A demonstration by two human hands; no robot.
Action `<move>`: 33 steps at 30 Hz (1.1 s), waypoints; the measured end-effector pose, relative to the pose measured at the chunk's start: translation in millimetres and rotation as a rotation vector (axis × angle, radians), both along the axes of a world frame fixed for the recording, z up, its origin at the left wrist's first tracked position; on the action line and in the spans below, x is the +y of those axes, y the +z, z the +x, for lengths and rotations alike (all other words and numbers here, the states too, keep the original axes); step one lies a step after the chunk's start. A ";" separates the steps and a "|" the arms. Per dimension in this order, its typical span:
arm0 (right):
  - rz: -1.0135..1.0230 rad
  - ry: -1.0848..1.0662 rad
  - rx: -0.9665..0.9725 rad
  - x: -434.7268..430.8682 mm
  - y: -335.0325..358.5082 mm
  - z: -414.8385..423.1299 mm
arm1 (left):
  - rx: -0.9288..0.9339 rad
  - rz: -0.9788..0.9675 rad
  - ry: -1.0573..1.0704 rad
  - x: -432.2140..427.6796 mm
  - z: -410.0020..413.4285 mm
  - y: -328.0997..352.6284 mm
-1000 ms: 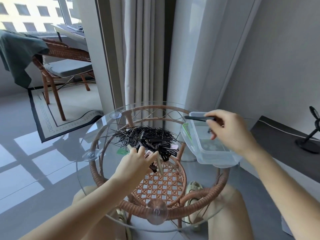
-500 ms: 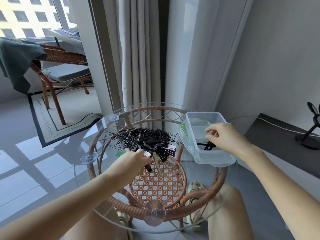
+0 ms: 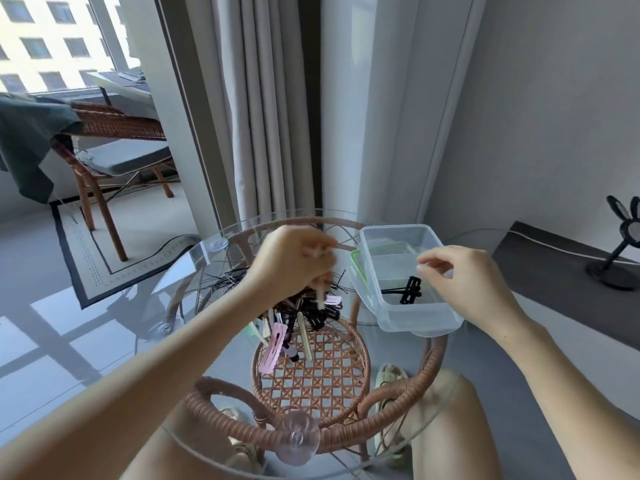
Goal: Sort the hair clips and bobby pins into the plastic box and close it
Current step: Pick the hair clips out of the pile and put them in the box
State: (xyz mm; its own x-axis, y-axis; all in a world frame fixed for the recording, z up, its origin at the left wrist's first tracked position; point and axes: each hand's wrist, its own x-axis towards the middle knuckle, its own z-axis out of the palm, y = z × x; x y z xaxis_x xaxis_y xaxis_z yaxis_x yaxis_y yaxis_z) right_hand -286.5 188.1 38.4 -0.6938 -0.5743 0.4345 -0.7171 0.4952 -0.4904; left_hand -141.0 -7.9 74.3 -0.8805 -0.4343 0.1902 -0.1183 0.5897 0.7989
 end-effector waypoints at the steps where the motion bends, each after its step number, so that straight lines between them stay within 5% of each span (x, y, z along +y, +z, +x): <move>1: -0.020 -0.015 0.004 2.6 1.0 -0.6 | 0.029 0.052 -0.019 12.2 -19.0 4.6; 5: -0.032 -0.031 0.020 9.8 1.2 0.2 | 0.016 0.052 -0.050 48.9 -87.6 0.6; 12: -0.063 0.111 0.055 -5.6 -0.6 34.8 | -0.206 -0.394 0.009 13.7 -60.1 -19.4; 16: 0.259 0.372 -0.173 -45.5 -21.3 83.8 | -0.450 -0.496 0.077 -21.7 17.5 -37.3; 19: 0.513 0.319 -0.156 -82.0 -50.5 112.9 | -0.628 -0.450 0.129 -32.8 61.0 -59.2; 23: 0.590 0.164 -0.048 -119.7 -76.6 137.1 | -0.591 -0.410 0.207 -41.1 81.9 -84.6; 33: 0.285 0.145 -0.094 -127.7 -78.8 130.6 | -0.379 -0.434 0.159 -43.5 73.1 -114.0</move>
State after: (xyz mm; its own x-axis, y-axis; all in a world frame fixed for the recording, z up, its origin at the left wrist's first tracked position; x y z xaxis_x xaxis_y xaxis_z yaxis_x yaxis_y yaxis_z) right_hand -155.9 60.4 -40.4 -0.6254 -0.7593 0.1796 -0.7482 0.5183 -0.4143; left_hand -67.9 -51.5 -39.7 -0.8521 -0.5193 0.0651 -0.4618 0.8046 0.3733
